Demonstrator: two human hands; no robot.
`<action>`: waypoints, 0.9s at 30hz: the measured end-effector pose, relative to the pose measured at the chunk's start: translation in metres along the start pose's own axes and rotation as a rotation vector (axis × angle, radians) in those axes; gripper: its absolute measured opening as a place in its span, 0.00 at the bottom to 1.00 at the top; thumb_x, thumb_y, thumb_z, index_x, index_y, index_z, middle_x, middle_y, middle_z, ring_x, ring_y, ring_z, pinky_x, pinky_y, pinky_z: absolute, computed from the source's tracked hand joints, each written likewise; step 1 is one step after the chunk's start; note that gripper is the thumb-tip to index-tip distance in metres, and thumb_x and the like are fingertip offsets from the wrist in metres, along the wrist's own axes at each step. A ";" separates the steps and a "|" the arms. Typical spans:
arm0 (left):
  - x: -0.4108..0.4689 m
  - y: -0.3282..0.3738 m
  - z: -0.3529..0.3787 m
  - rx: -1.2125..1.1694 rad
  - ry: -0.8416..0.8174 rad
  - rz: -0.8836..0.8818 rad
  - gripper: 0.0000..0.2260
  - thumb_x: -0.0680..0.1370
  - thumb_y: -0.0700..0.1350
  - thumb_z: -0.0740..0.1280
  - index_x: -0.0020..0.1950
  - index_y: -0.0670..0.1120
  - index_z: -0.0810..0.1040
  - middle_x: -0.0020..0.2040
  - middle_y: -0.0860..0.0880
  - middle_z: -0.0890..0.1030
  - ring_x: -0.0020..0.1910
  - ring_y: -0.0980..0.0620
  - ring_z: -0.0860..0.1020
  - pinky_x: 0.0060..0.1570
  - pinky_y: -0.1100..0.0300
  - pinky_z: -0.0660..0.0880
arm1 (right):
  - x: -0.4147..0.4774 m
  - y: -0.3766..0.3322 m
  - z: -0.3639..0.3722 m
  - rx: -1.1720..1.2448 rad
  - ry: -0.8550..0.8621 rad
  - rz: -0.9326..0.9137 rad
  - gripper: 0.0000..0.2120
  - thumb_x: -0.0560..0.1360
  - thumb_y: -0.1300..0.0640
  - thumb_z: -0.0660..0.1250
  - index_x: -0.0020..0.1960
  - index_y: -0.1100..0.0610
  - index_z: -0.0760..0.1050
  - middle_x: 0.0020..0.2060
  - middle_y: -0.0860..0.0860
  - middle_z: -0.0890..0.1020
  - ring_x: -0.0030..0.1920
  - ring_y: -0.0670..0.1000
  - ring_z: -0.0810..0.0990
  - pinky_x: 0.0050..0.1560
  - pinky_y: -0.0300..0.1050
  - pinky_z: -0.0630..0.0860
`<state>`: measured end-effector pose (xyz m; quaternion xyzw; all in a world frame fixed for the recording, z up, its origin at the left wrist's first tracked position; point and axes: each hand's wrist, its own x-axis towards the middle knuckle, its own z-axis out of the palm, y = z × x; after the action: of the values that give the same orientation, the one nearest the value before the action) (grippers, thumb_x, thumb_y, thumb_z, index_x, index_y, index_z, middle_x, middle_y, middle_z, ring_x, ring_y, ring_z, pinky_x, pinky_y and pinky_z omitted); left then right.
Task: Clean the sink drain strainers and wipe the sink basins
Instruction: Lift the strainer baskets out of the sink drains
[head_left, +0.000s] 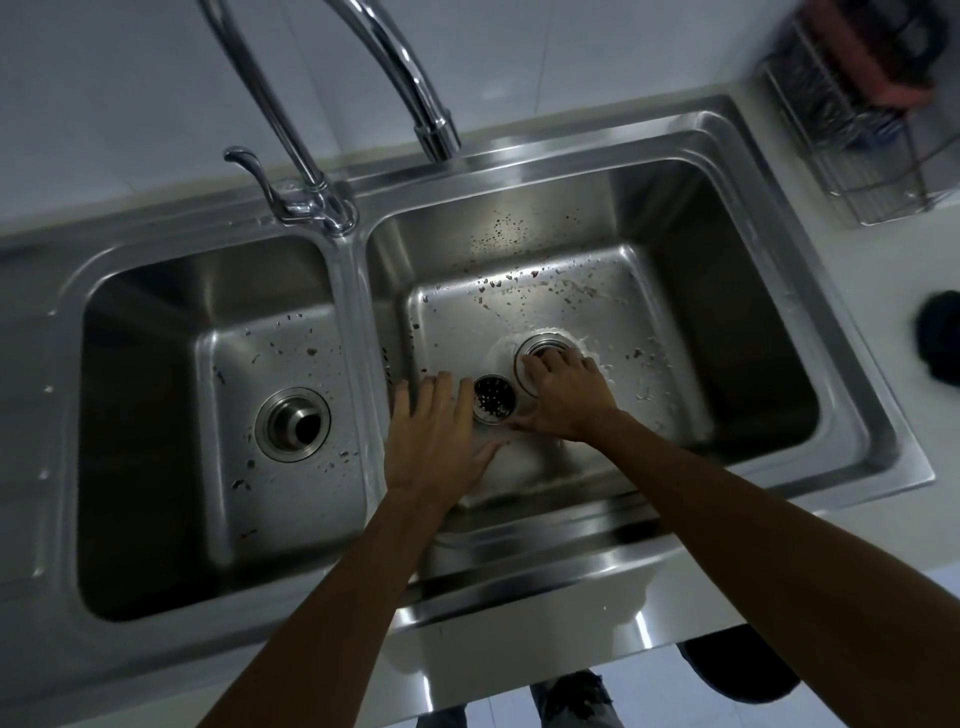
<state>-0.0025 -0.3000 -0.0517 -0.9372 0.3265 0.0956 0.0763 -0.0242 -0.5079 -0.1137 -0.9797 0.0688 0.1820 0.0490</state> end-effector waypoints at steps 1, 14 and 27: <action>0.001 0.002 0.001 0.000 -0.003 0.002 0.39 0.79 0.72 0.53 0.79 0.45 0.62 0.77 0.41 0.68 0.75 0.41 0.68 0.76 0.39 0.58 | 0.000 0.006 0.000 -0.003 -0.003 0.006 0.48 0.64 0.23 0.65 0.73 0.54 0.65 0.69 0.58 0.72 0.67 0.63 0.70 0.66 0.60 0.69; 0.061 0.068 0.037 -0.130 -0.061 0.011 0.42 0.76 0.71 0.64 0.81 0.46 0.60 0.81 0.40 0.61 0.79 0.39 0.62 0.77 0.38 0.56 | 0.018 0.065 0.024 -0.156 -0.149 -0.017 0.30 0.71 0.29 0.65 0.67 0.45 0.74 0.80 0.63 0.46 0.78 0.71 0.45 0.75 0.69 0.54; 0.088 0.089 0.034 -0.135 -0.042 0.050 0.39 0.76 0.65 0.69 0.79 0.45 0.62 0.77 0.43 0.69 0.76 0.43 0.67 0.77 0.38 0.53 | 0.003 0.078 0.002 0.008 -0.002 -0.081 0.22 0.74 0.39 0.69 0.61 0.52 0.82 0.68 0.54 0.74 0.68 0.60 0.68 0.67 0.57 0.66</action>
<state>0.0051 -0.4143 -0.1122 -0.9297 0.3408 0.1387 0.0176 -0.0340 -0.5846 -0.1221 -0.9812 0.0298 0.1808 0.0602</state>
